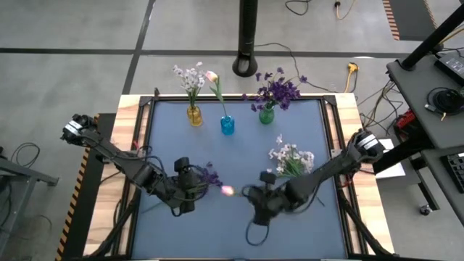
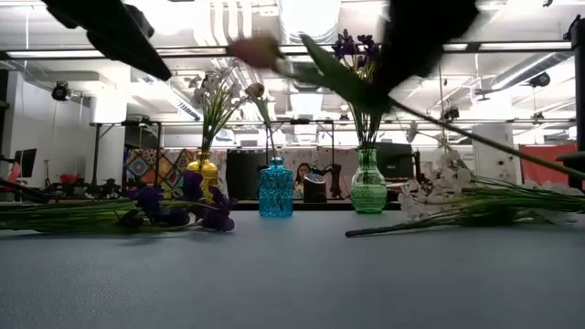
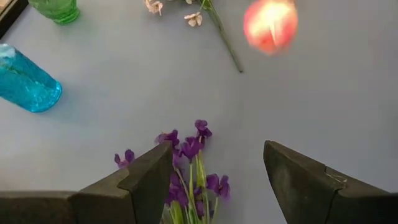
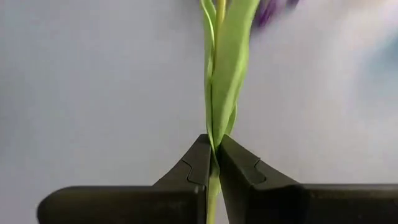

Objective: Sort flowers into vase by color
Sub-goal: Put the left pink flower into the blue vase

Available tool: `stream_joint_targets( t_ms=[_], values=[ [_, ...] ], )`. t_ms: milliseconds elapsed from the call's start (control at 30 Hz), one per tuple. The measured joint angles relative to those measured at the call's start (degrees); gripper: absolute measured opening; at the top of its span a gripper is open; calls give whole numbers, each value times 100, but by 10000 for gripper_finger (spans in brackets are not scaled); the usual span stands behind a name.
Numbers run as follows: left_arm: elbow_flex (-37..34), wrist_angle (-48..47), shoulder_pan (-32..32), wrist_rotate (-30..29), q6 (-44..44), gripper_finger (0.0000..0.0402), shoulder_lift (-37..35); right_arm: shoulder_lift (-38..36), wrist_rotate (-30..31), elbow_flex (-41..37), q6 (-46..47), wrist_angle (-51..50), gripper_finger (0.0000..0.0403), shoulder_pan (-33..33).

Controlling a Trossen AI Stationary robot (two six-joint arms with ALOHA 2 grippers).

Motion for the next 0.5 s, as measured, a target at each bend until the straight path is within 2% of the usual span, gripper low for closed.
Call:
stream_joint_targets(
  t_ms=[267,500],
  values=[
    [-1,7,-135,-37,-216,236,209,-603,2,-2,-1629,1940,18,-795],
    [-11,2,-138,-30,-311,236,390,-688,15,-2,-3022,4005,18,-1609]
  ],
)
